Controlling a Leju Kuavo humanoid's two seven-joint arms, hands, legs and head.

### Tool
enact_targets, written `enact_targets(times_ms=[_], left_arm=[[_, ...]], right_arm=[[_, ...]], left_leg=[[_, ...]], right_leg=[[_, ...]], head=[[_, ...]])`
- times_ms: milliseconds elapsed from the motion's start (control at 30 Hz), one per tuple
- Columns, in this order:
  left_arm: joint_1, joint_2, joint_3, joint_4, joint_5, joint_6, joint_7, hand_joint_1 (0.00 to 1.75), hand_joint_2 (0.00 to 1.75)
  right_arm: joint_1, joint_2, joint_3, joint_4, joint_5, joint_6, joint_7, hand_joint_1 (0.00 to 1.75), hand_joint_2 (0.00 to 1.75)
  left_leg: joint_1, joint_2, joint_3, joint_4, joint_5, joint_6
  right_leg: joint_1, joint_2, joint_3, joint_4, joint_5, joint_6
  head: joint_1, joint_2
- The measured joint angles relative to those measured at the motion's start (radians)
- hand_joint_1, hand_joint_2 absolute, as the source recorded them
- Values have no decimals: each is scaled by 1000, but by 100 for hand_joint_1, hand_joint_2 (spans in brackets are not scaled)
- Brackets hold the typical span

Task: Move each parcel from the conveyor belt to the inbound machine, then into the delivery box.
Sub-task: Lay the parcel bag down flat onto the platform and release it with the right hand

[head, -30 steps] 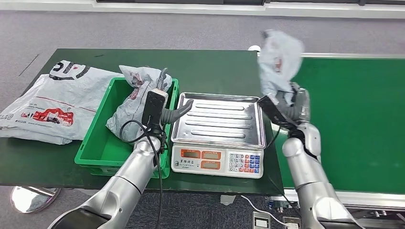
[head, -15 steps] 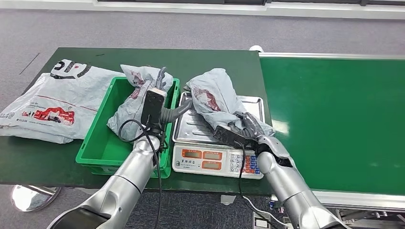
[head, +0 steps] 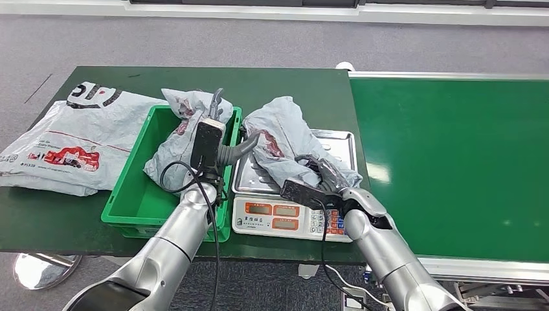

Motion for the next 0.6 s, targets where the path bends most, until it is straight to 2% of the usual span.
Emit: enact_targets(times_ms=[67,200,367,500,600], left_arm=[[-2,-1,-1,0,1,11,-6,0,175],[-4,-6,-5,0,6,33,-12,0,175],[-4,-13,-22,0,6,52,-11,0,175],[-5,-17,-51,-6,-2,42,10,0,175],[-6,-18,-80,-10,-10,32,44,0,175]], right_arm=[[0,-1,0,0,-12,-26,-12,0,175],[0,-1,-2,-6,-64,-89,-86,0,175],[-9,-1,-51,-31,-120,-260,-164,0,175],[4,-1,-122,-60,-238,-321,-280,0,0],[31,-1,-185,-89,-383,-306,-346,0,0]], left_leg=[[0,0,0,0,0,0],[0,0,0,0,0,0],[0,-1,-1,0,0,0],[-1,-1,-1,0,0,1],[-1,-2,-1,0,0,1]], right_leg=[[0,0,0,0,0,0],[0,0,0,0,0,0],[0,-2,0,0,0,1],[-1,-2,0,0,0,1],[-1,-2,0,0,0,1]], head=[[0,0],[0,0],[0,0],[0,0],[0,0]])
